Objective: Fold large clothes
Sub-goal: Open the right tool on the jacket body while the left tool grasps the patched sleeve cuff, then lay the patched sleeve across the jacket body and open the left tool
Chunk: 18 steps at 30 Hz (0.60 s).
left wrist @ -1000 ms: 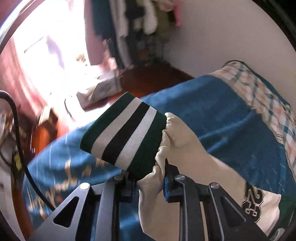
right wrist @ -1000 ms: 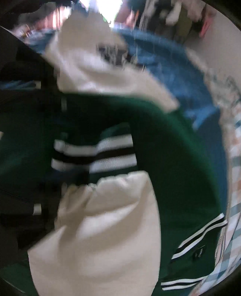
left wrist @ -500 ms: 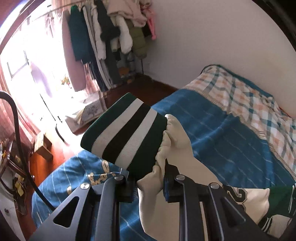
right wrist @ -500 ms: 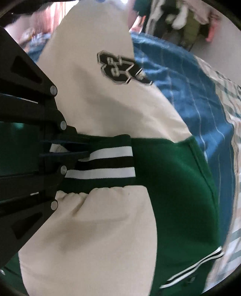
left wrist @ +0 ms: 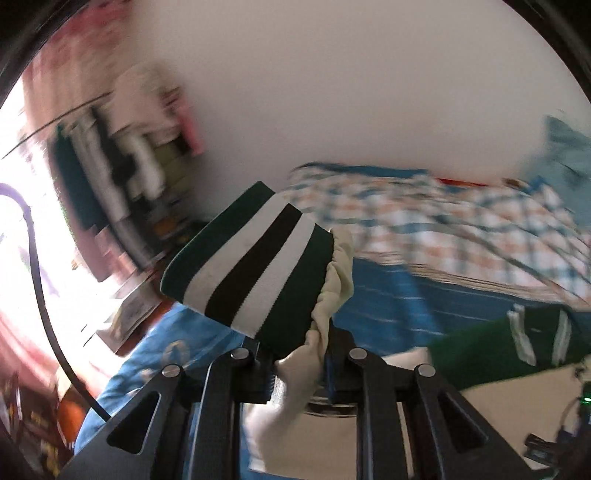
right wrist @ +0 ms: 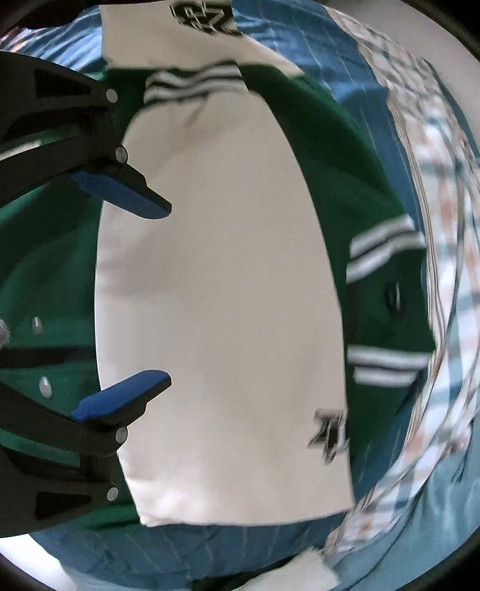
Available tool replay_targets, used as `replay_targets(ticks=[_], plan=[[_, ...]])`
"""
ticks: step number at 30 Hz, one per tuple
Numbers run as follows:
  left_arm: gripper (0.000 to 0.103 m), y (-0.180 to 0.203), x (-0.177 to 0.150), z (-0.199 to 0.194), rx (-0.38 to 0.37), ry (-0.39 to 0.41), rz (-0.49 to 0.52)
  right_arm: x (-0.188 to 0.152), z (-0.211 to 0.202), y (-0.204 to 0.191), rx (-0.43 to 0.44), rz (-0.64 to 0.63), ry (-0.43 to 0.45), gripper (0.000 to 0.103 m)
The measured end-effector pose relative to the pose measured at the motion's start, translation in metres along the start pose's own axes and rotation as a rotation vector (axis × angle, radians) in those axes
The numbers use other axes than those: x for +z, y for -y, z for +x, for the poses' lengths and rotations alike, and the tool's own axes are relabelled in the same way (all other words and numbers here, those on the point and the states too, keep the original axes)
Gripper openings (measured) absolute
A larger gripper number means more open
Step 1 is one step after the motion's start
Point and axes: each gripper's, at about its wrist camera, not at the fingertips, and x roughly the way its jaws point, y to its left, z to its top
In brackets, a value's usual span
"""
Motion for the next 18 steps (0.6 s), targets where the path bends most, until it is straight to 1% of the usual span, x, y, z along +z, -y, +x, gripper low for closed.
replay_targets(ticks=[4,5,6,8,9,10,11,12,13,14,16,18], plan=[[0.014,0.084,0.004,-0.022,-0.139,0.006,0.085,0.002,0.001,0.047,0.002,0.075,0.019,0.086],[0.014,0.101,0.004,-0.026,-0.167,0.005,0.1,-0.001,0.002,0.053,0.011,0.099,0.022,0.086],[0.014,0.119,0.003,-0.031,-0.196,0.002,0.114,-0.002,0.003,0.071,0.02,0.128,0.023,0.086],[0.014,0.165,-0.002,-0.04,-0.283,-0.029,0.146,-0.001,0.008,0.093,0.019,0.173,0.019,0.086],[0.014,0.186,-0.006,-0.042,-0.318,-0.047,0.162,-0.003,0.01,0.115,0.029,0.207,0.014,0.086],[0.014,0.208,-0.011,-0.045,-0.356,-0.067,0.175,-0.006,0.013,0.131,0.031,0.243,0.008,0.086],[0.014,0.241,-0.019,-0.049,-0.412,-0.099,0.196,-0.009,0.015,0.15,0.027,0.268,0.004,0.086],[0.014,0.264,-0.027,-0.052,-0.44,-0.116,0.213,-0.014,0.017,0.171,0.024,0.297,-0.001,0.086],[0.014,0.284,-0.034,-0.055,-0.466,-0.128,0.23,-0.02,0.018,0.2,0.023,0.337,-0.005,0.086],[0.014,0.315,-0.044,-0.057,-0.503,-0.151,0.26,-0.024,0.019,0.217,0.016,0.36,-0.009,0.086],[0.015,0.364,-0.066,-0.061,-0.552,-0.184,0.307,-0.036,0.022,0.259,-0.007,0.41,-0.022,0.086],[0.017,0.403,-0.088,-0.059,-0.562,-0.244,0.379,-0.049,0.026,0.295,-0.014,0.448,-0.041,0.086]])
